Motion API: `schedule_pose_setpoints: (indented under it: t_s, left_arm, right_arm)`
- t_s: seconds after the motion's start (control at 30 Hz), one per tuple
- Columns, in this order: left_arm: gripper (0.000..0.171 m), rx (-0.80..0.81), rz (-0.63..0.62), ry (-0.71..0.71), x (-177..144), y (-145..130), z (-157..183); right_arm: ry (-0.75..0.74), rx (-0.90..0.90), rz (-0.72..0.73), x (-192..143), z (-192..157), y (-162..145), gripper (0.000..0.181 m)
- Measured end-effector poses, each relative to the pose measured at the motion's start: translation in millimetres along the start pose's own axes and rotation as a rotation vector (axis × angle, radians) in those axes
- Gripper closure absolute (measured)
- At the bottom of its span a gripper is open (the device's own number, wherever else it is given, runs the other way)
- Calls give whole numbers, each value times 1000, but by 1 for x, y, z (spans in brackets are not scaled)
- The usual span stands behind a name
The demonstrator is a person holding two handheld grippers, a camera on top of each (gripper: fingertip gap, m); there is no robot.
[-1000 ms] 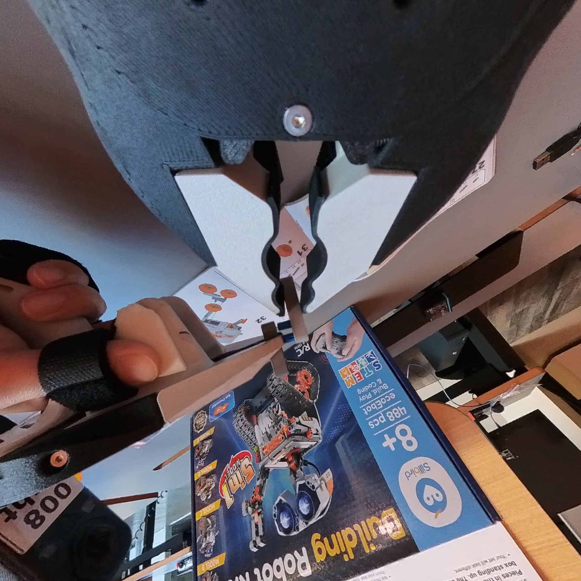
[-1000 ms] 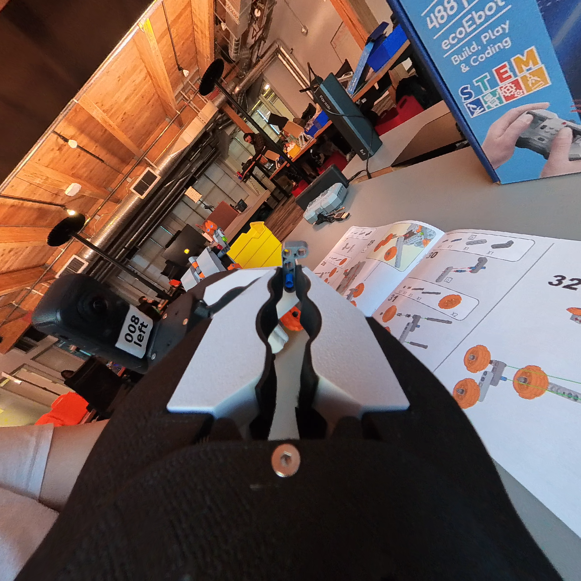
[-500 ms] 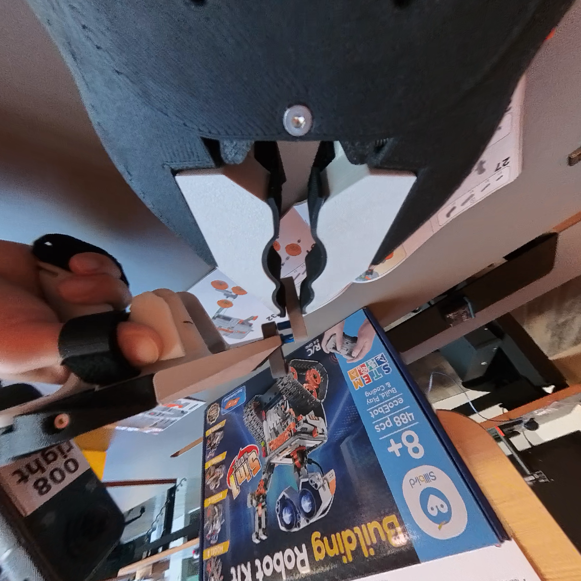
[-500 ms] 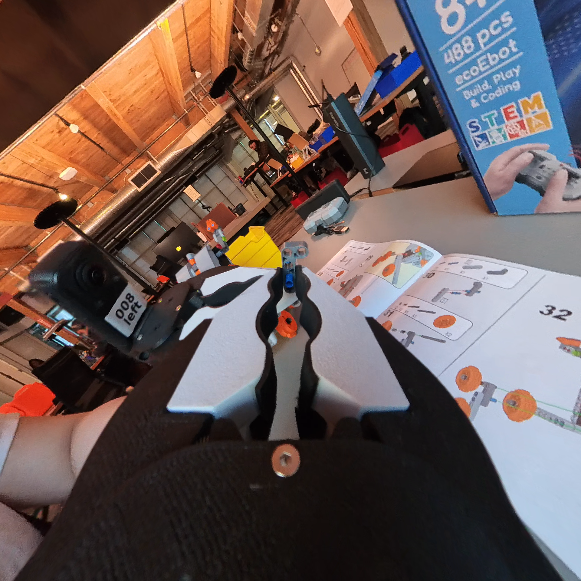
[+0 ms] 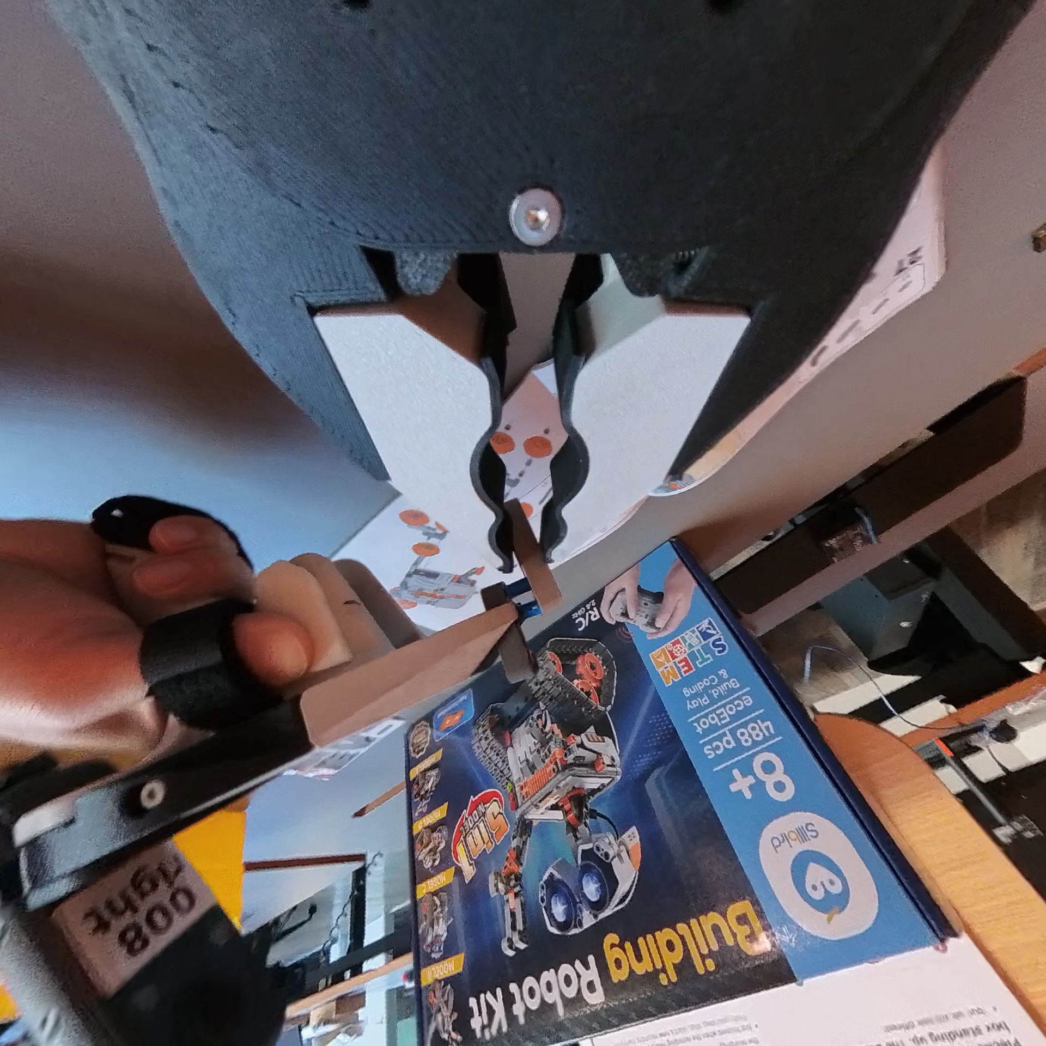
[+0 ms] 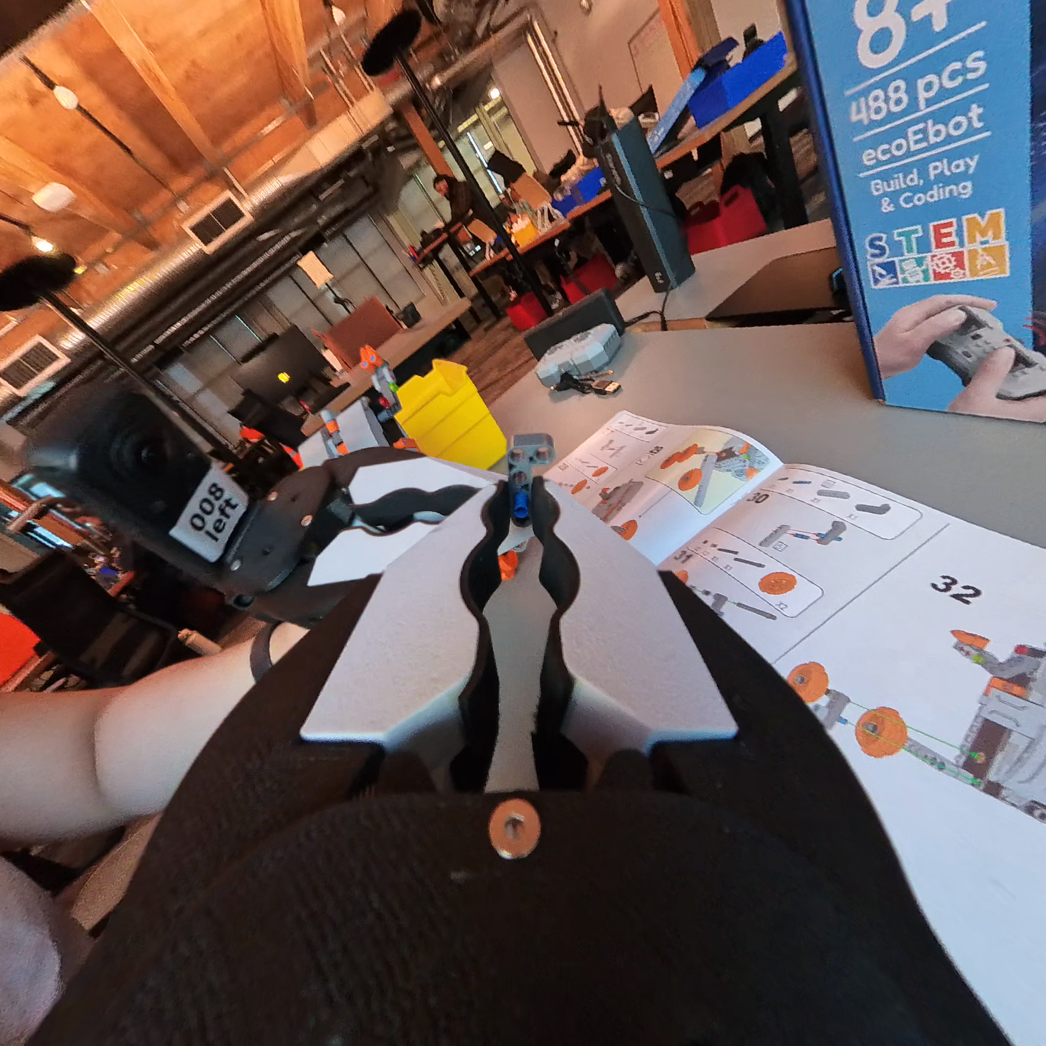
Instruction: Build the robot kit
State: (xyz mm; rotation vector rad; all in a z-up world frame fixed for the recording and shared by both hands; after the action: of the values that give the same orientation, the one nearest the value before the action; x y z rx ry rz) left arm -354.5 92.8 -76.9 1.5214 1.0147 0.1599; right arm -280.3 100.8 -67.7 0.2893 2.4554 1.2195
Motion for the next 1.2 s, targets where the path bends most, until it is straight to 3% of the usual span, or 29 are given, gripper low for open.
schedule_pose_setpoints:
  t_s: [0.27, 0.63, 0.9, 1.2]
  left_arm:
    - [165, 141, -59, 135, 4, -2, 4]
    - [165, 204, -41, 135, 2, -1, 9]
    - [164, 348, -35, 152, 3, -1, 20]
    - [164, 383, -36, 136, 2, -1, 22]
  right_arm:
    - [-46, 59, -41, 1, 3, -4, 174]
    - [-23, 53, -145, -4, 1, -4, 174]
    - [24, 62, -265, -16, 2, -6, 175]
    - [107, 132, -228, -18, 5, -9, 175]
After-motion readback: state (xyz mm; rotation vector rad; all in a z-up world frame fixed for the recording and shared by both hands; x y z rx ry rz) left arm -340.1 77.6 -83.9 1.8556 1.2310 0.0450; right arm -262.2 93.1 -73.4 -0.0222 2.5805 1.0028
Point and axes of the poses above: each gripper's, where its closed fingertips meet, x out along the fingers, y out of its top, z = x × y across the jaws, the point moved 5 cm from there along -x, back along the fingers, and after that the axes turned 15 degrees about -z, right-handed, at the moved point
